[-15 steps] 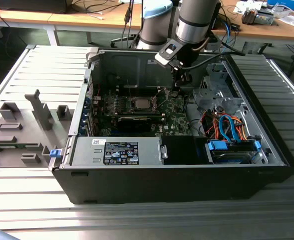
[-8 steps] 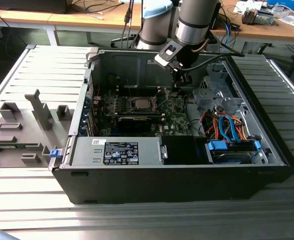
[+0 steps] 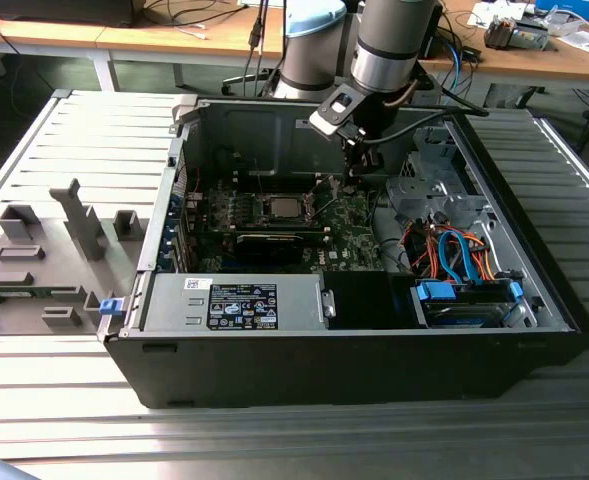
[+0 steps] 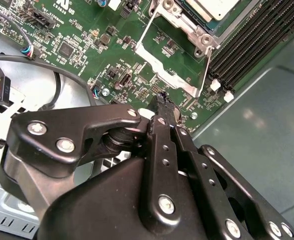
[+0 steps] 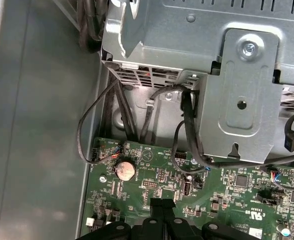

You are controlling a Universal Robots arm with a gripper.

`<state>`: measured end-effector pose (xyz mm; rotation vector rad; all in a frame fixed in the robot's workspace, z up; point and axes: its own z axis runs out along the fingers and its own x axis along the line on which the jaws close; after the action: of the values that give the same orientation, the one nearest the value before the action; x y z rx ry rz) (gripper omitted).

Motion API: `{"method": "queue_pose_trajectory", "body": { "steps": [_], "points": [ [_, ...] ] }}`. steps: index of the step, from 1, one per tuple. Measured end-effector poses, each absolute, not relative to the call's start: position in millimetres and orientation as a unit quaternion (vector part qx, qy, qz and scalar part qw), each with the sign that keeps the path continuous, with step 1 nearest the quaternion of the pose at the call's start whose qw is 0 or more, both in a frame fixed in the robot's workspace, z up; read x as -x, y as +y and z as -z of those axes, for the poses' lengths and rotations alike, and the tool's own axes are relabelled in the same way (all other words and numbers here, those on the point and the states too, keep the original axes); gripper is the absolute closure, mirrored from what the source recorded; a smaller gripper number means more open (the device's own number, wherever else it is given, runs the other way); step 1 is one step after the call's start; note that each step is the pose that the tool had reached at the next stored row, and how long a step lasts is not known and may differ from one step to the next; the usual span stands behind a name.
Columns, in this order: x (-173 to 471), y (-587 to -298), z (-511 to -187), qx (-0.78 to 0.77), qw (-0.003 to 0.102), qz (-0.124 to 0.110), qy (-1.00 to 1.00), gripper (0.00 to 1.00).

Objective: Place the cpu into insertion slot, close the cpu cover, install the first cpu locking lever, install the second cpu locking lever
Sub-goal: 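Close the cpu cover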

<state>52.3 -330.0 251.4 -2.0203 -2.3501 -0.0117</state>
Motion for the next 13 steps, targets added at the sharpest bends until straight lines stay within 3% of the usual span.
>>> {"method": "queue_pose_trajectory", "body": {
  "steps": [13],
  "points": [
    [-47.7,-330.0,-245.6,0.652,0.021,0.004,-0.758,0.89]
  ]
}}
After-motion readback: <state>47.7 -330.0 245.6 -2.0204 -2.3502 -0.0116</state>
